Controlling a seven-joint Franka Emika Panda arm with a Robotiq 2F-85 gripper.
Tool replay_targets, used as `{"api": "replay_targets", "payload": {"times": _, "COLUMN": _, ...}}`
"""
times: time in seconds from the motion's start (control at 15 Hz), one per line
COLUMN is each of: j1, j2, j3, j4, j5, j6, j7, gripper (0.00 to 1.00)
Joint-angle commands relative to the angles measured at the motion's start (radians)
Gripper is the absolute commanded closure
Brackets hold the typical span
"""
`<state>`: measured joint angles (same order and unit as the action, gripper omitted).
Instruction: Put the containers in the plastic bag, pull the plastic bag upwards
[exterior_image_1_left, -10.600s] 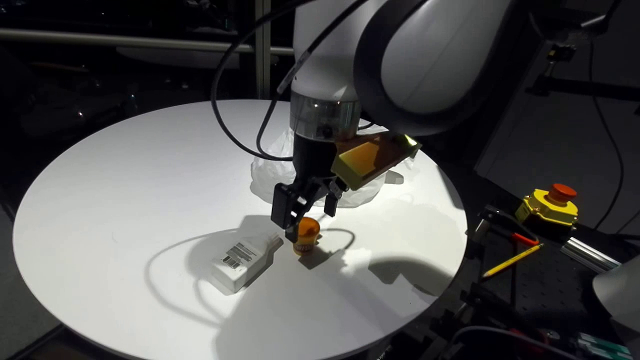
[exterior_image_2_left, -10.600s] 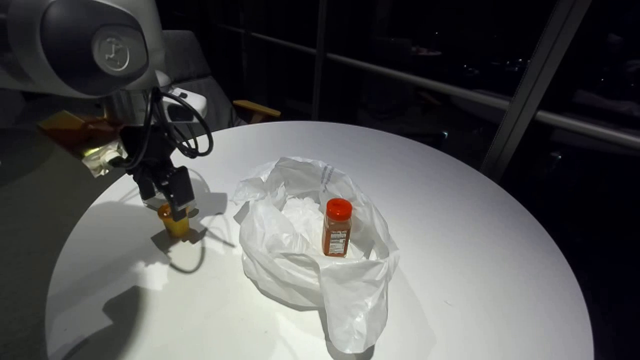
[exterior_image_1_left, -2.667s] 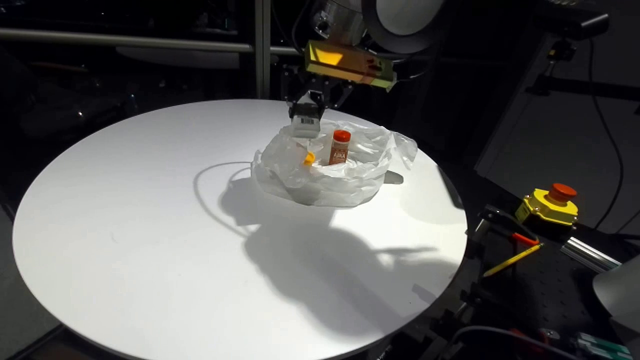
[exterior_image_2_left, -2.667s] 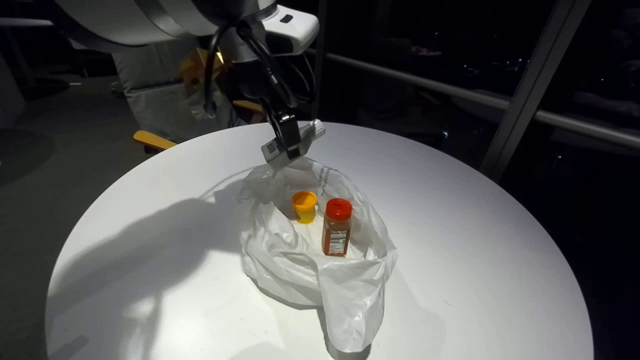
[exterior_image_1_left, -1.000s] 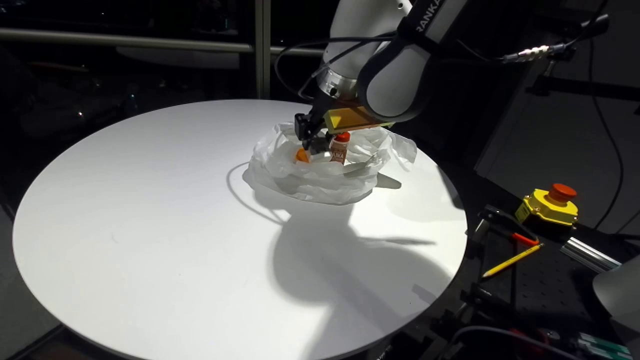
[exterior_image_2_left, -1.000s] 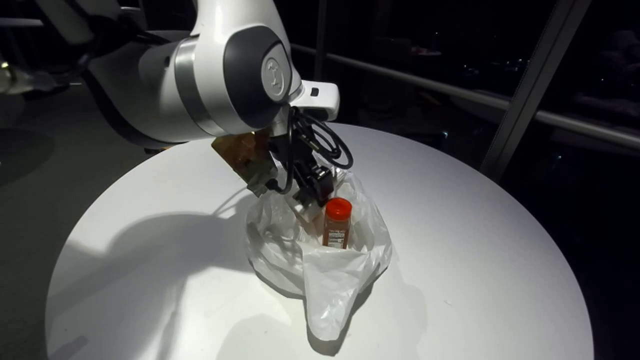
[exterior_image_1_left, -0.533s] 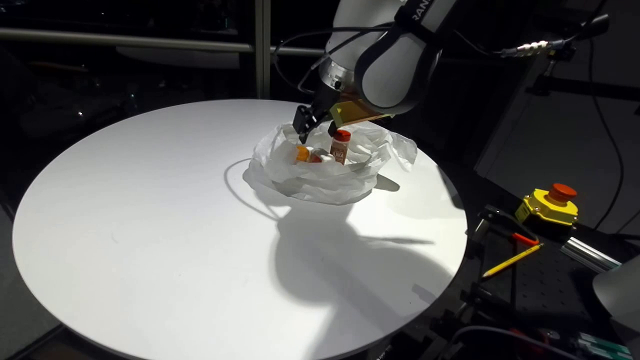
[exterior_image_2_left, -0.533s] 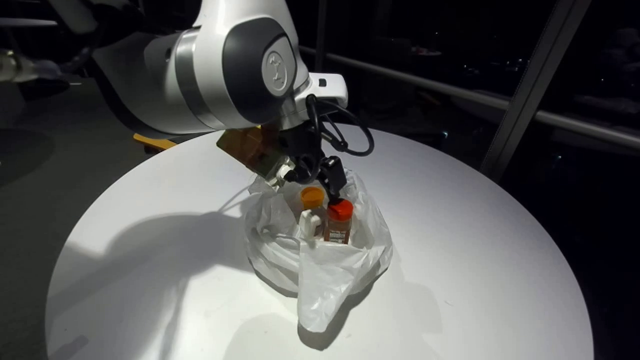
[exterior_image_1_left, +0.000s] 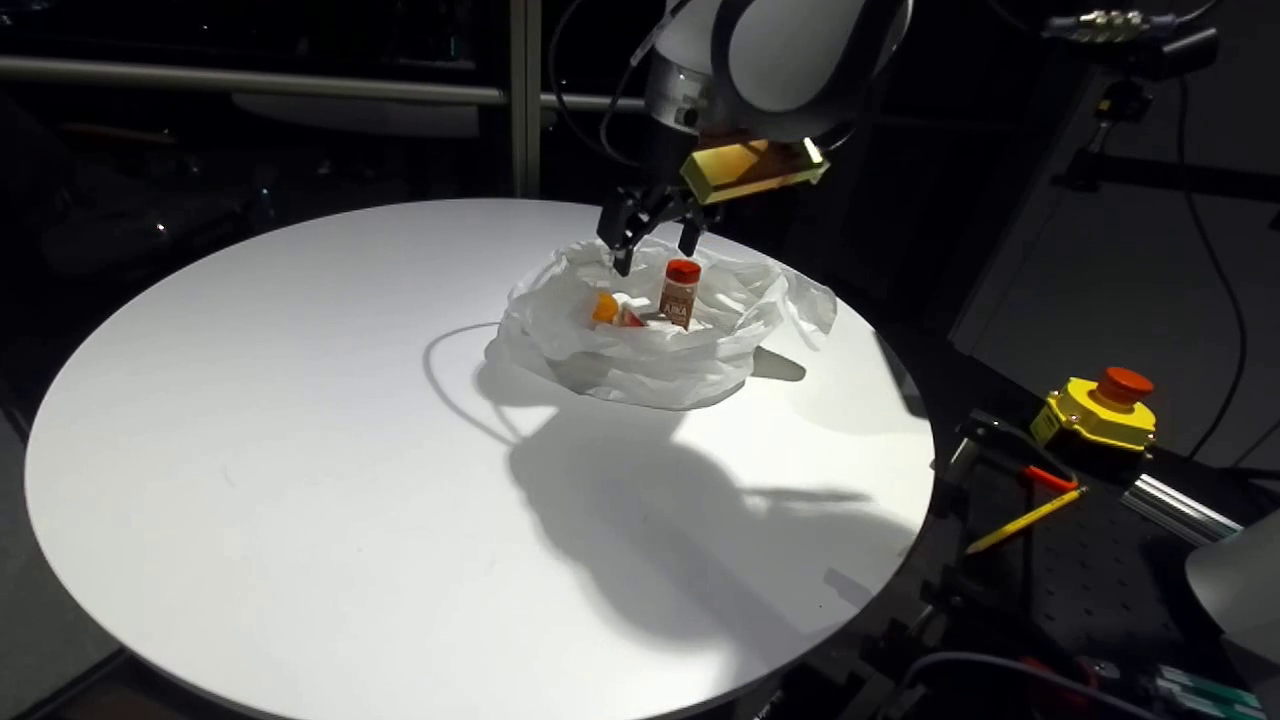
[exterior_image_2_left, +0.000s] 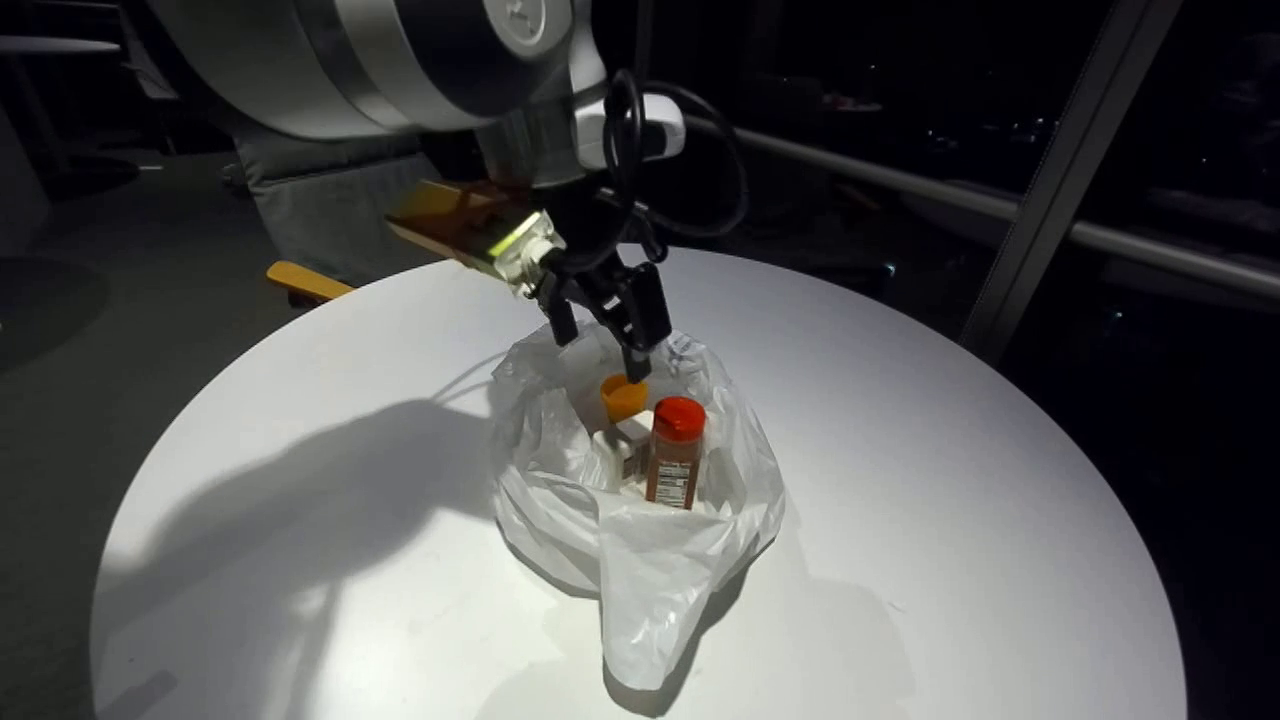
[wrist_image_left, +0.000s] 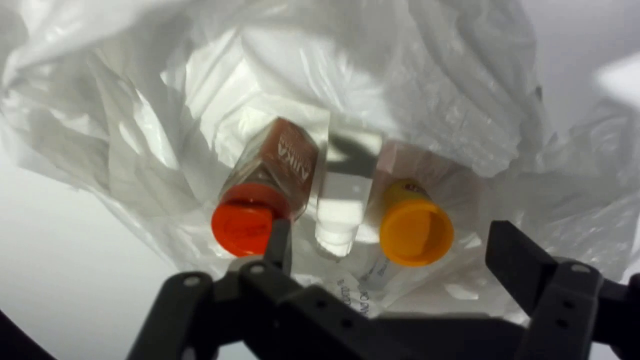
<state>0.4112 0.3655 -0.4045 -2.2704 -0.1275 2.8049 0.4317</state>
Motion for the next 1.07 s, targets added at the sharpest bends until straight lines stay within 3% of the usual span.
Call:
{"api": "replay_targets", "payload": {"times": 0.0, "j1": -0.166, "j2": -0.175, "j3": 0.215, "j4": -0.013, "j5": 0.108, "j6": -0.254, "j7": -0.14, "gripper": 0.0}}
{"api": "replay_targets", "payload": {"times": 0.27, "j1": -0.266, "j2": -0.187, "j3": 0.373, "j4": 0.029, "j5": 0.309, "j6": -0.342, "j7": -0.257, "gripper": 0.0}}
{"api": "replay_targets", "payload": {"times": 0.6, "j1": -0.319, "j2": -0.127, "j3": 0.438, "j4": 0.045, "j5": 0.404, "j6": -0.297, "j7": -0.302, "gripper": 0.0}}
{"api": "replay_targets", "payload": {"times": 1.0, "j1": -0.384, "j2": -0.028, "j3": 0.506, "j4": 0.103, "j5": 0.546, "j6": -0.131, "j7": -0.444, "gripper": 0.0}}
